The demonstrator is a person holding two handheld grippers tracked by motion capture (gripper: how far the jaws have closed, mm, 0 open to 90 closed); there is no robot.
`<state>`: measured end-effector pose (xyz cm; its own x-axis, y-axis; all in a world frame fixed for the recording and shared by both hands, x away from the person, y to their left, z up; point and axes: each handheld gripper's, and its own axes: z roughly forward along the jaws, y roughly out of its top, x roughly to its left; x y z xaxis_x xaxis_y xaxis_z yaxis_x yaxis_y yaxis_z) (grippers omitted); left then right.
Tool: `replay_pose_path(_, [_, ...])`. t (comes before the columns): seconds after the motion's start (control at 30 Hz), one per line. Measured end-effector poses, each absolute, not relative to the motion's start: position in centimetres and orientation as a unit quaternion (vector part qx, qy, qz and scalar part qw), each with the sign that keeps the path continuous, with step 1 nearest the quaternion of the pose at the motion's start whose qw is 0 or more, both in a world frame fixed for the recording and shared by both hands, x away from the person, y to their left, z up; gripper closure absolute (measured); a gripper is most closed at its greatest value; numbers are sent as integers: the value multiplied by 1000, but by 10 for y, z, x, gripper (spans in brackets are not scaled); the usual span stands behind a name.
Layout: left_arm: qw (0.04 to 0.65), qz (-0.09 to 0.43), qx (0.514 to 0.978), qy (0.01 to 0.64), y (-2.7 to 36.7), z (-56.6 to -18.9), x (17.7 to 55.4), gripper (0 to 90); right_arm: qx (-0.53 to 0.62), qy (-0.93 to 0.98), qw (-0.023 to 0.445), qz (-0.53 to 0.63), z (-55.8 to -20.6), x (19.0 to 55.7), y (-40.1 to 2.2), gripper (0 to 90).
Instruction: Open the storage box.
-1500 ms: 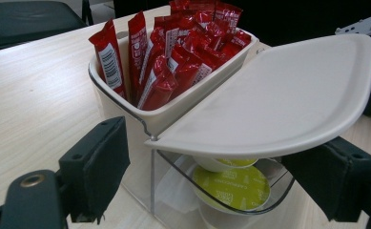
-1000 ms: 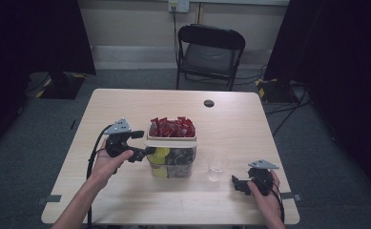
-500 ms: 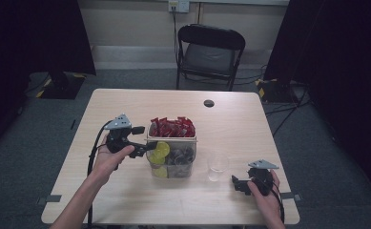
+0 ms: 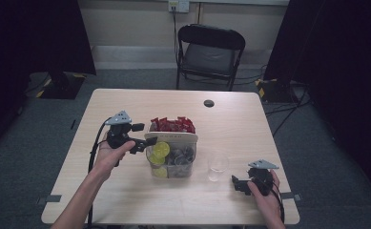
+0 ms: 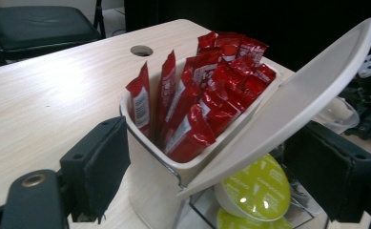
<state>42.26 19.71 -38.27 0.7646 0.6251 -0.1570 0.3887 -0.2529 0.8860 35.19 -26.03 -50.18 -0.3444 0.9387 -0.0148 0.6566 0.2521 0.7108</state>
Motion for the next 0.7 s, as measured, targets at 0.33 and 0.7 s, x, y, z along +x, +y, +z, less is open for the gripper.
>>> replay_pose_path(0.33, [521, 117, 775, 338, 198, -385, 426, 163, 526, 758, 226, 312, -502, 352, -260, 0])
replay_pose_path(0.7, [526, 127, 766, 347, 198, -386, 429, 187, 530, 756, 226, 311, -502, 352, -260, 0])
